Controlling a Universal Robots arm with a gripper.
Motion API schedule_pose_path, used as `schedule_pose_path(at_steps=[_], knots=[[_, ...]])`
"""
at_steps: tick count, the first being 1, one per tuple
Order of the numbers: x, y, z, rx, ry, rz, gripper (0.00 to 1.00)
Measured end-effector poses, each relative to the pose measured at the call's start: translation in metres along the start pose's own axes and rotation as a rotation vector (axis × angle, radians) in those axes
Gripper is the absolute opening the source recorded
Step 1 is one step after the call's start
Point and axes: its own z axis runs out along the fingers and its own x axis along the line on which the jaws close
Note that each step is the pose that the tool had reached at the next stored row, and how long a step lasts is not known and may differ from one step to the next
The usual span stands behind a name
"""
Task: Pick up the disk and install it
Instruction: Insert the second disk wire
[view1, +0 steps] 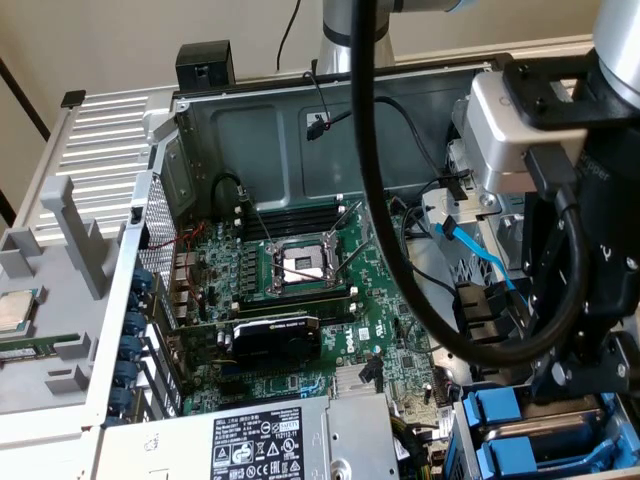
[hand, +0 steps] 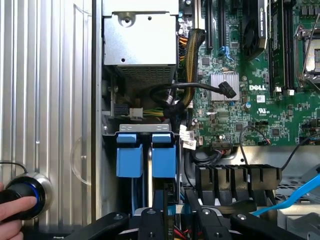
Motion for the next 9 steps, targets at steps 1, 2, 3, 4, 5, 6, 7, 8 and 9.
schedule_pose_path(at_steps=[1, 2, 3, 4, 5, 6, 7, 8, 9], knots=[[0.0, 0.0, 0.0, 0.0, 0.0, 0.0, 0.31], [0.0, 0.0, 0.0, 0.0, -0.0001, 0.0, 0.31], [0.0, 0.0, 0.0, 0.0, -0.0002, 0.0, 0.31], [0.0, 0.0, 0.0, 0.0, 0.0, 0.0, 0.31], [0.0, 0.0, 0.0, 0.0, 0.0, 0.0, 0.31], [0.0, 0.0, 0.0, 0.0, 0.0, 0.0, 0.31], [0.0, 0.0, -0.0001, 0.0, 0.0, 0.0, 0.31], [0.0, 0.0, 0.0, 0.0, 0.0, 0.0, 0.31], [-0.0001, 0.0, -0.0001, 0.0, 0.0001, 0.0, 0.31]])
